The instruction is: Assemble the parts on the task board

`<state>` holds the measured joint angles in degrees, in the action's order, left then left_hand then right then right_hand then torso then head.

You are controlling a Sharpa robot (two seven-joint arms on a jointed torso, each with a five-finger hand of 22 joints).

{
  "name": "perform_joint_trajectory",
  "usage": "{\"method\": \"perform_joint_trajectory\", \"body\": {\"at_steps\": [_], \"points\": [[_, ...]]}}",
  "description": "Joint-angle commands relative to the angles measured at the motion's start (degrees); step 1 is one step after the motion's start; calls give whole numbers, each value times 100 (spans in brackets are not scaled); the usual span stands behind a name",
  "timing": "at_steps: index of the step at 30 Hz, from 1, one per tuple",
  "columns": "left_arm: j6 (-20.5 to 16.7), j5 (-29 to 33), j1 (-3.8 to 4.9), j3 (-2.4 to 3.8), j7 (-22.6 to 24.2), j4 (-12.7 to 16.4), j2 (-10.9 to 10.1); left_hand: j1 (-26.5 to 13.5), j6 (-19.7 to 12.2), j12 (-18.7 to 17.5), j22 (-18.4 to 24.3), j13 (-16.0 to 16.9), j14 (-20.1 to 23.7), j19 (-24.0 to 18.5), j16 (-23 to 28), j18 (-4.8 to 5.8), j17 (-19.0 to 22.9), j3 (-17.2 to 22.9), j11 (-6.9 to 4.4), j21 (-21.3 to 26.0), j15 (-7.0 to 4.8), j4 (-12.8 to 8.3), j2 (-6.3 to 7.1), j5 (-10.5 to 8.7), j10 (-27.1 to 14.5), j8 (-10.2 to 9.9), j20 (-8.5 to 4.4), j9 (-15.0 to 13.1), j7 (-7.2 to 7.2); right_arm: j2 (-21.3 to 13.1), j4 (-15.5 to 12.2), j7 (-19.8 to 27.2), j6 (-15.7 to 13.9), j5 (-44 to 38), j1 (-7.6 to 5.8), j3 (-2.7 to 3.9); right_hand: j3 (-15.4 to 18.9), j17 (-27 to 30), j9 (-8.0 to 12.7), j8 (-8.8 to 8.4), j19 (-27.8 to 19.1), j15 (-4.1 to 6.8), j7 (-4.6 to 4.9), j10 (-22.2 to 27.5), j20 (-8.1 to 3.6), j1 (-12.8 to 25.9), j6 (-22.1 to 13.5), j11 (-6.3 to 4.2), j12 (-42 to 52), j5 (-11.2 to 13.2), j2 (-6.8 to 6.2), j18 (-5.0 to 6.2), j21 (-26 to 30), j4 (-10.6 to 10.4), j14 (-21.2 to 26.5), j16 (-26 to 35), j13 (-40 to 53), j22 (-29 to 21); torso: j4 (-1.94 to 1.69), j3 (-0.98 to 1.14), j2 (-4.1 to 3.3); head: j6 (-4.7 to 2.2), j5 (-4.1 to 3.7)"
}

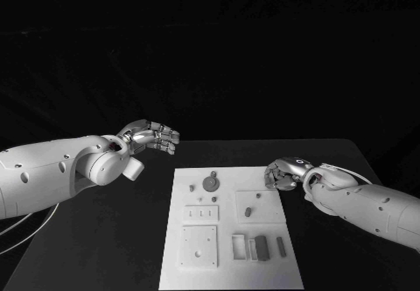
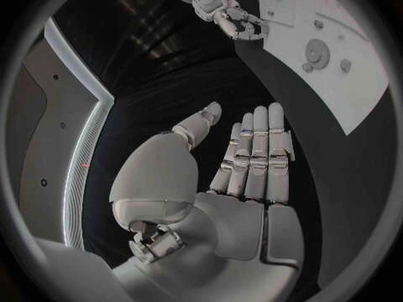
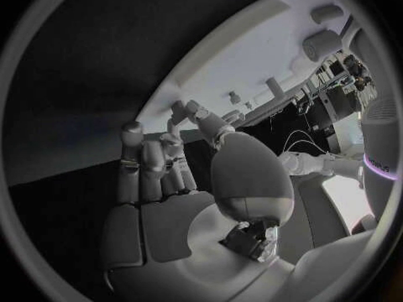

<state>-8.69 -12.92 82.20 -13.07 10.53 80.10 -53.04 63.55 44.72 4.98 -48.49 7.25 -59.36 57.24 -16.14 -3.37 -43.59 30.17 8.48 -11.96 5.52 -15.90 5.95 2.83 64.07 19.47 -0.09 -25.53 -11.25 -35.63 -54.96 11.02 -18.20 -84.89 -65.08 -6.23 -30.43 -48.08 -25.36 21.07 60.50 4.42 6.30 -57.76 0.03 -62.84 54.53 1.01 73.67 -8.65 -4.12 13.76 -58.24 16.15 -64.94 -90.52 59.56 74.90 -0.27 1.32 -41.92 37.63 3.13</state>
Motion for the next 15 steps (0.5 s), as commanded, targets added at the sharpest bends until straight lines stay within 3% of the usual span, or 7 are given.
{"method": "perform_joint_trajectory", "body": {"at_steps": [1, 9, 15], "points": [[3, -95, 4, 4, -19, 28, 2, 23, 29, -3, -11, 16, 7, 11, 33, -107, -14, -30, 6, 19, -6, 26, 12, 1, 58, 9, -11, -5, -15, -6, -48, 9, -75, -7, 3, -2, -26, -5, -20, 37, -21, 43, 55, 5, -38, -3, 105, -37, 11, -16, 67, 124, -17, 23, 0, -18, -7, 104, -1, 1, 0, 8, 8], [-31, -143, 4, 4, -70, 45, -9, -22, 89, 17, -24, 36, -6, 23, 38, -109, -32, -40, -19, 22, -10, 69, -5, 0, 115, 44, -15, -17, 11, -95, -247, -82, -175, -32, 2, 4, -29, -13, -27, 38, -19, 49, 50, 5, -39, -9, 111, -43, 10, -16, 83, 124, -20, 28, -6, -19, -9, 105, 3, 2, -1, 13, 15], [-39, -161, 4, 4, -92, 55, -25, -37, 121, 27, -32, 46, -19, 34, 37, -112, -43, -42, -32, 20, -15, 88, -10, 0, 145, 61, -19, -23, 26, -189, -511, -165, -201, -67, -32, 69, -32, -13, -29, 35, -18, 52, 48, 5, -41, -15, 110, -45, 9, -16, 86, 124, -21, 33, -7, -20, -11, 105, 3, -3, 2, 19, 20]]}}
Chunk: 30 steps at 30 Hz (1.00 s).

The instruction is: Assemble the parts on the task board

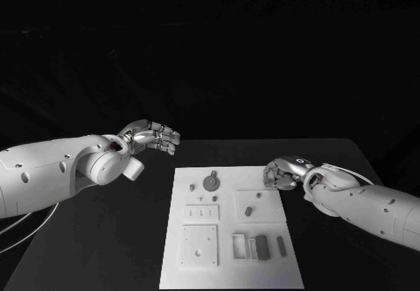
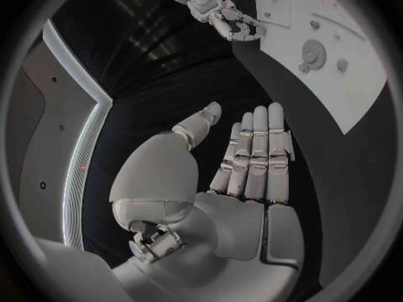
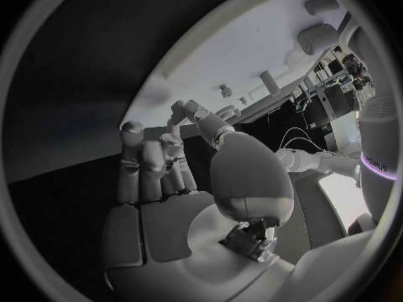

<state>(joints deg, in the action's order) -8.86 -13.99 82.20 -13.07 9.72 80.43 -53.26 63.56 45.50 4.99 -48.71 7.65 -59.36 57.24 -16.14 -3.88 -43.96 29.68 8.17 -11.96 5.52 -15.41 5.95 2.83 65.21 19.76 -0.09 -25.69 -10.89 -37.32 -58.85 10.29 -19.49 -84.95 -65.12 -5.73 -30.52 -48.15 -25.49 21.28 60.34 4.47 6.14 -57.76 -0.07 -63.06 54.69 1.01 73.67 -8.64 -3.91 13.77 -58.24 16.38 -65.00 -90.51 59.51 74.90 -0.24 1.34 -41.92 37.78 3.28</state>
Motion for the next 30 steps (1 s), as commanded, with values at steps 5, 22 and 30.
{"method": "perform_joint_trajectory", "body": {"at_steps": [5, 22, 30], "points": [[-53, -54, 5, 4, -28, 40, -17, -38, 47, 27, -11, 7, -22, 35, 37, -61, -8, 7, -3, 21, -17, 41, -9, 0, 34, 34, -21, -8, -8, -74, -427, -247, -2, -106, -143, 70, -20, 3, -18, 12, -1, 51, 63, 5, -31, 4, 92, -46, 8, -15, 57, 123, -23, 13, 2, -20, -7, 105, 8, -6, 1, 6, 27], [-111, -104, 6, 5, -118, 74, -29, -61, 67, 27, -20, 13, -30, 43, 39, -62, -18, 0, -9, 20, -20, 62, -2, -1, 47, 44, -24, -10, -1, 185, -1378, -685, 357, 237, -254, 86, -9, 30, -24, -13, -1, 62, 68, 7, -32, 24, 67, -44, -3, -15, 28, 123, -21, 1, 20, -8, -18, 99, -7, -13, 7, 1, 69], [-146, -104, 7, 5, -142, 87, -24, -61, 70, 26, -21, 14, -31, 43, 40, -62, -20, 0, -10, 21, -21, 63, 2, -1, 48, 45, -25, -10, 1, 474, -1707, -1042, 479, 330, -254, 84, -10, 39, -25, -39, -19, 62, 78, 25, -28, 39, 38, -35, -15, -15, 49, 123, -6, 3, 35, 8, -24, 93, -6, -13, 4, 2, 76]]}}
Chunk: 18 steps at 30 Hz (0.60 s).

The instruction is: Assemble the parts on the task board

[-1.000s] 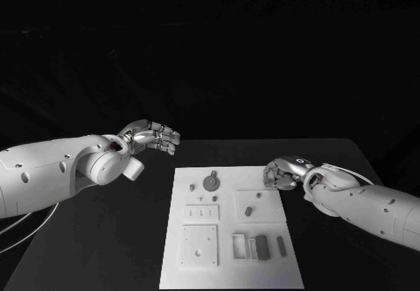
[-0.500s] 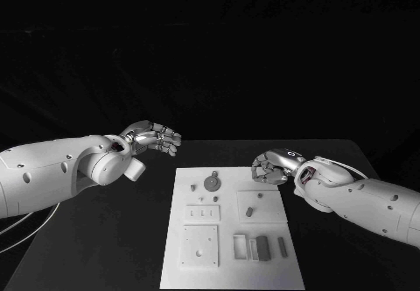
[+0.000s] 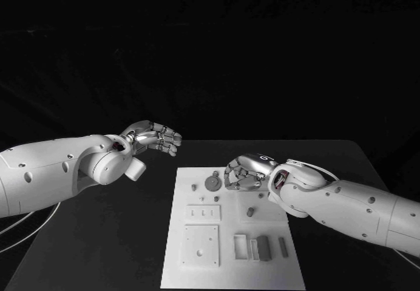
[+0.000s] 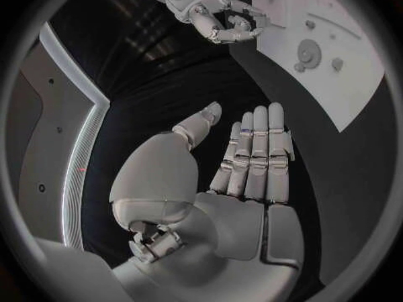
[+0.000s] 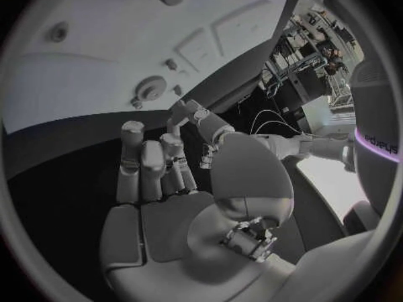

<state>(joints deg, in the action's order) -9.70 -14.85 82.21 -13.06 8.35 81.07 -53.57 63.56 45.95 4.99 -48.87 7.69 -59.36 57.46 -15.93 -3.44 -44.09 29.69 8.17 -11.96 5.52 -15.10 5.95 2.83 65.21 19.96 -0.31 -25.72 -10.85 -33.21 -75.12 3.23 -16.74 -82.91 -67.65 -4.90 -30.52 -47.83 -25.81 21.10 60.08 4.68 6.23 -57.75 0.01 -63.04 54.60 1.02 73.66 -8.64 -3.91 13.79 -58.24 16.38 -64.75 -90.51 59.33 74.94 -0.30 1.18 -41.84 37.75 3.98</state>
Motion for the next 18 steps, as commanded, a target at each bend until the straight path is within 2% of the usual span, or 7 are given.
{"method": "perform_joint_trajectory", "body": {"at_steps": [1, 5, 8, 14, 15, 16, 18], "points": [[-64, -18, 6, 4, -7, 25, 13, -62, 25, 26, -6, 10, -31, 21, 19, -107, -8, -1, -10, 21, -21, 32, 3, -1, 48, 25, -4, -6, -3, 96, -119, -383, 208, 131, 0, 1, -10, 7, 6, -22, 5, 41, 69, 27, -36, 38, 47, -35, -16, -15, 50, 121, -5, 3, 13, 9, -6, 89, -1, 3, -4, 6, 10], [-76, -19, 6, 4, -18, 34, 9, -65, 26, 25, -7, 10, -31, 21, 20, -106, -9, -2, -10, 22, -21, 34, 6, -1, 48, 25, -3, -6, -2, 271, -161, -650, 291, 178, 0, -4, -11, 9, 2, -23, -2, 39, 70, 35, -33, 44, 50, -34, -20, -16, 63, 121, 0, 3, 19, 14, -7, 87, -8, -3, -4, 19, 22], [-91, -20, 6, 4, -22, 29, 21, -66, 27, 25, -7, 10, -31, 21, 21, -106, -10, -3, -10, 22, -21, 36, 8, -1, 48, 25, -4, -6, -2, 393, -180, -816, 321, 205, 1, -28, -8, 11, -1, -26, -13, 38, 71, 48, -29, 56, 51, -32, -25, -15, 70, 121, 5, 3, 28, 18, -9, 86, 0, -2, -2, 31, 44], [-116, -20, 7, 4, -46, 36, 39, -66, 29, 24, -9, 11, -31, 21, 22, -107, -11, -2, -11, 23, -21, 37, 10, -1, 49, 26, -4, -5, -1, 577, -240, -1075, 386, 284, 2, -69, -6, 13, -6, -29, -20, 37, 72, 60, -25, 68, 54, -31, -30, -15, 81, 121, 10, 2, 35, 22, -10, 86, -6, -8, -2, 61, 89], [-123, -20, 7, 4, -50, 38, 41, -65, 29, 24, -9, 11, -31, 21, 22, -107, -12, -2, -11, 23, -22, 37, 10, -1, 49, 26, -5, -5, -1, 588, -250, -1105, 389, 285, 2, -73, -6, 13, -6, -29, -21, 37, 72, 60, -25, 69, 54, -31, -30, -15, 82, 121, 10, 2, 35, 22, -10, 86, -6, -4, -4, 63, 94], [-133, -25, 7, 4, -63, 43, 43, -65, 29, 23, -9, 11, -31, 21, 22, -107, -12, -1, -11, 23, -22, 38, 10, -1, 49, 26, -5, -5, -1, 602, -263, -1140, 398, 285, 3, -79, -6, 13, -6, -29, -21, 37, 72, 61, -24, 69, 55, -31, -30, -15, 83, 121, 10, 2, 36, 22, -10, 86, -7, -10, -3, 65, 99], [-246, -145, 7, 5, -182, 67, 46, -65, 30, 23, -10, 12, -32, 22, 22, -107, -13, 0, -11, 23, -22, 39, 8, -1, 50, 26, -5, -5, 0, 650, -273, -1225, 390, 284, 9, -92, -5, 13, -7, -30, -22, 37, 72, 63, -24, 72, 55, -31, -31, -15, 84, 121, 10, 2, 36, 22, -11, 86, -10, -9, -4, 66, 105]]}}
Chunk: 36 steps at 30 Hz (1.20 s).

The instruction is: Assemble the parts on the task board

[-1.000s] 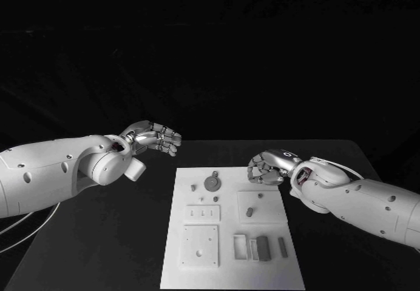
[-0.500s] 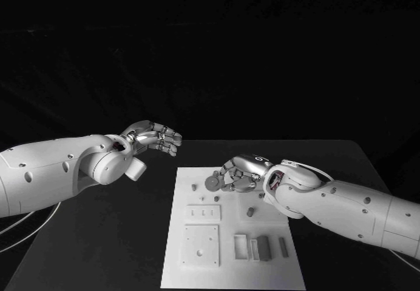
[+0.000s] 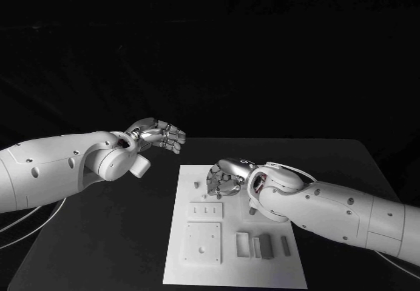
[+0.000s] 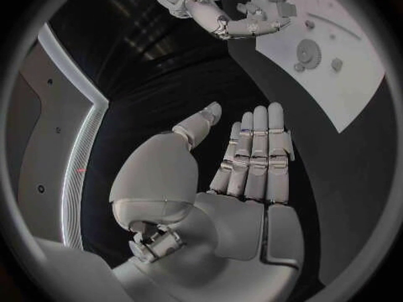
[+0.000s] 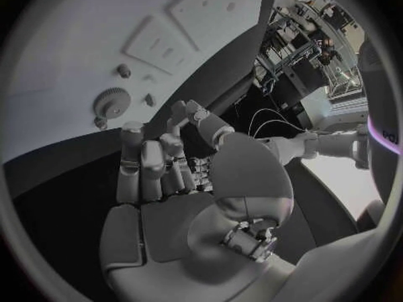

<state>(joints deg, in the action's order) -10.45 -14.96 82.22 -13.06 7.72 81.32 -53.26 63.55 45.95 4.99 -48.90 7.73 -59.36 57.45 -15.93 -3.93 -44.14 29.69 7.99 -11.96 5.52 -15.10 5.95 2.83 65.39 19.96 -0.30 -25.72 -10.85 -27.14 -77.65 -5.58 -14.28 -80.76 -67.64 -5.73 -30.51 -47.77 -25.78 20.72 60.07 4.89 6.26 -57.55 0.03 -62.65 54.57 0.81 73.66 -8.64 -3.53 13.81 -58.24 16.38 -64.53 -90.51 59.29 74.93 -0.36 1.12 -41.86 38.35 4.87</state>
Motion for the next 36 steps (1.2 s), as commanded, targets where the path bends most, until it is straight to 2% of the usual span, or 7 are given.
{"method": "perform_joint_trajectory", "body": {"at_steps": [1, 4, 7, 11, 18, 28, 36], "points": [[-249, -242, 6, 5, -220, 60, 12, -70, 33, 24, -8, 9, -34, 24, 21, -58, -9, -2, 6, 22, -22, 44, 8, -1, 35, 28, -6, -7, 0, 58, -27, -377, 130, 69, 14, -13, -5, 8, -11, 8, -21, 16, 69, 42, -26, 34, 58, -11, -31, -15, 46, 119, 10, 1, 14, 22, -6, 87, -5, -1, -1, 9, 20], [-235, -694, 6, 4, -925, 112, 2, -195, 67, 37, -23, 21, -66, 51, 12, -62, -25, -46, -8, 11, -31, 138, 57, -3, 72, 43, -13, -10, 9, 78, -54, -455, 95, 16, 27, -18, -5, 8, -11, 7, -21, 16, 69, 44, -25, 34, 58, -11, -31, -15, 48, 119, 10, 2, 14, 22, -6, 87, 0, 7, -4, 11, 28], [-196, -1348, 6, 3, -1652, 202, -22, -803, 143, 90, -66, 71, -162, 119, -29, -94, -73, -399, -74, -24, -84, 431, 110, 2, 190, 73, -66, -15, 53, 101, -60, -514, 47, -131, 42, -21, -5, 8, -12, 7, -20, 16, 69, 44, -25, 35, 58, -11, -31, -15, 47, 119, 10, 2, 14, 21, -7, 87, -4, 6, -9, 10, 25], [420, -1872, 6, -2, -2535, 282, -45, -1410, 250, 146, -89, 128, -278, 202, -90, -123, -142, -682, -149, -51, -155, 768, 200, 3, 315, 109, -121, -22, 113, 148, -65, -621, 21, -235, 65, -27, -4, 8, -13, 6, -20, 17, 69, 46, -25, 35, 58, -11, -32, -15, 42, 119, 10, 5, 14, 21, -7, 87, 0, 7, -3, 13, 35], [1017, -2544, 4, -12, -3284, 572, -32, -1747, 575, 328, -214, 296, -604, 530, -308, -185, -363, -744, -342, -232, -344, 1141, 294, 1, 675, 252, -270, -93, 273, 190, -105, -762, -56, -421, 111, -46, -1, 9, -16, 5, -19, 18, 68, 48, -25, 37, 61, -12, -32, -14, 26, 119, 9, 8, 14, 21, -8, 87, -8, 14, -4, 11, 32], [871, -2625, 3, -19, -3479, 899, 80, -1409, 630, 376, -481, 503, -641, 614, -559, -124, -619, -1071, -407, -411, -429, 734, -39, 0, 787, 180, -388, -80, 285, 209, -149, -834, -91, -429, 149, -46, 2, 11, -21, 3, -17, 19, 67, 51, -24, 44, 66, -13, -33, -14, -2, 119, 9, 6, 14, 21, -11, 86, 19, 25, -15, -16, 29], [899, -2841, 1, -59, -3575, 960, 215, -1403, 729, 364, -546, 577, -602, 597, -628, -108, -648, -1196, -410, -424, -436, 624, -141, 0, 781, 170, -405, -70, 320, 176, -218, -852, -155, -482, 159, -46, 4, 12, -23, 1, -16, 19, 67, 51, -24, 49, 66, -14, -34, -14, -17, 119, 10, 4, 13, 21, -12, 85, 5, 32, -14, -12, 23]]}}
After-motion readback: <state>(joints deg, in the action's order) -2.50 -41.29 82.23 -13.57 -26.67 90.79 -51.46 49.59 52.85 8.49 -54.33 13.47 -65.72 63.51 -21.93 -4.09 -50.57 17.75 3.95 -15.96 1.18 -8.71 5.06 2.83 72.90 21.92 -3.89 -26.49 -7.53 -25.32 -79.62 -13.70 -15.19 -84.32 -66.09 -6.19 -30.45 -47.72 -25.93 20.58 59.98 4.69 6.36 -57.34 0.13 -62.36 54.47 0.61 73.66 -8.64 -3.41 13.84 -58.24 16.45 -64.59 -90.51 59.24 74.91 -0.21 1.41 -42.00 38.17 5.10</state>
